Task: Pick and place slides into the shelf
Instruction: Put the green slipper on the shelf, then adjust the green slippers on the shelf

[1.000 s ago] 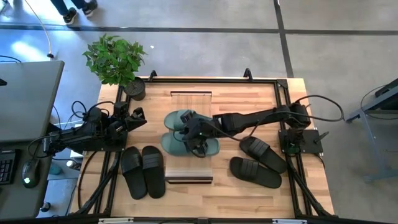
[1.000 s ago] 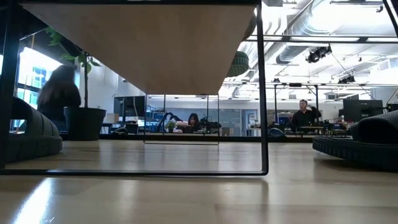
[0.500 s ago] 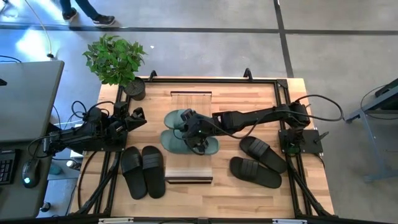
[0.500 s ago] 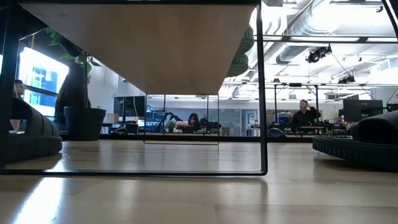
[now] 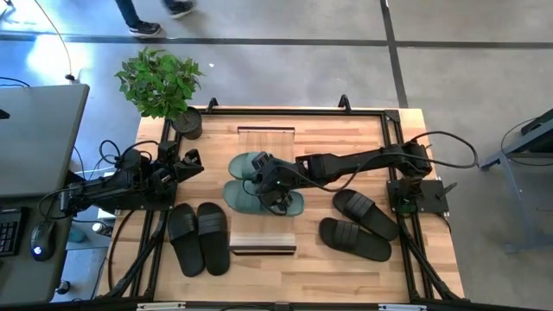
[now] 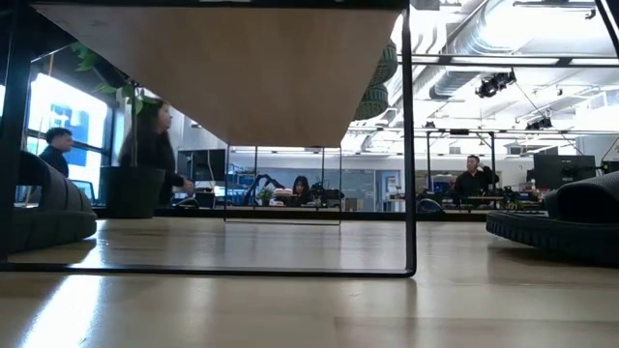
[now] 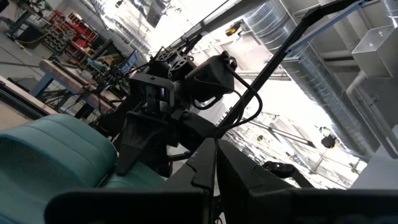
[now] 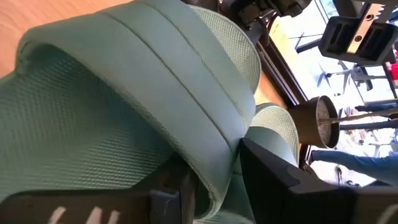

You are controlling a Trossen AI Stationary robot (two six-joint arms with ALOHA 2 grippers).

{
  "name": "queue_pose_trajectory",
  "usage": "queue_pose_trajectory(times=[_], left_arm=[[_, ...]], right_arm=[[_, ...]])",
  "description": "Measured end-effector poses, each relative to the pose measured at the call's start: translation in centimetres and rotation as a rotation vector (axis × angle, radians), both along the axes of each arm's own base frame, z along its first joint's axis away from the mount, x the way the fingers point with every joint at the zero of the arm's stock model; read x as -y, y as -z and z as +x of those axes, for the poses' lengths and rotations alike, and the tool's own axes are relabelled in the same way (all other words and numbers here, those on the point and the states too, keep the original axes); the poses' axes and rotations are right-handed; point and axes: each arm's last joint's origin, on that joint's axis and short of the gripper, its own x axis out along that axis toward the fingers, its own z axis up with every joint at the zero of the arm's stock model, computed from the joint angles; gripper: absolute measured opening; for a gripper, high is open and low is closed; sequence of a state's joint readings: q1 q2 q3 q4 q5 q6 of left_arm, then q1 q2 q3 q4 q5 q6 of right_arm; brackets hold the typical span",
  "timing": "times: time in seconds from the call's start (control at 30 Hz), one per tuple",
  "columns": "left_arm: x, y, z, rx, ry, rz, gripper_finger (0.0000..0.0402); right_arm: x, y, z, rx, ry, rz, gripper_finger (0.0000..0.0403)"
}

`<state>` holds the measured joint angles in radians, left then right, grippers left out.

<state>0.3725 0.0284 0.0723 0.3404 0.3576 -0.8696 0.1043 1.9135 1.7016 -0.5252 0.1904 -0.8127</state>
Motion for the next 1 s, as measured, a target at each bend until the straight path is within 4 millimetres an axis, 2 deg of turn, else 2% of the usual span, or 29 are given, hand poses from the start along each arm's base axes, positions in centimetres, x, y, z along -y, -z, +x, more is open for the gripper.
queue_pose_trajectory(times=[0.23, 0.5, 0.67, 0.87, 1.0], left_arm=[[0.0, 0.0, 0.0, 0.000, 0.000, 0.000, 0.0005], [0.0, 0.0, 0.0, -0.001, 0.000, 0.000, 0.0005], [0.0, 0.0, 0.0, 0.000, -0.001, -0.001, 0.0005], [0.0, 0.0, 0.0, 0.000, 0.000, -0.002, 0.0005], [0.0, 0.0, 0.0, 0.000, 0.001, -0.002, 0.0005]], right_arm=[[0.0, -1.9, -1.1, 0.028, -0.023, 0.025, 0.0104], [-0.1, -2.0, -2.3, -0.057, -0.040, 0.035, 0.0104], [-0.1, -2.0, -3.1, -0.110, 0.008, 0.074, 0.0104], [0.0, -5.1, -5.2, -0.027, 0.111, 0.134, 0.0103], [0.6, -7.4, -7.4, 0.019, 0.237, 0.260, 0.0103]])
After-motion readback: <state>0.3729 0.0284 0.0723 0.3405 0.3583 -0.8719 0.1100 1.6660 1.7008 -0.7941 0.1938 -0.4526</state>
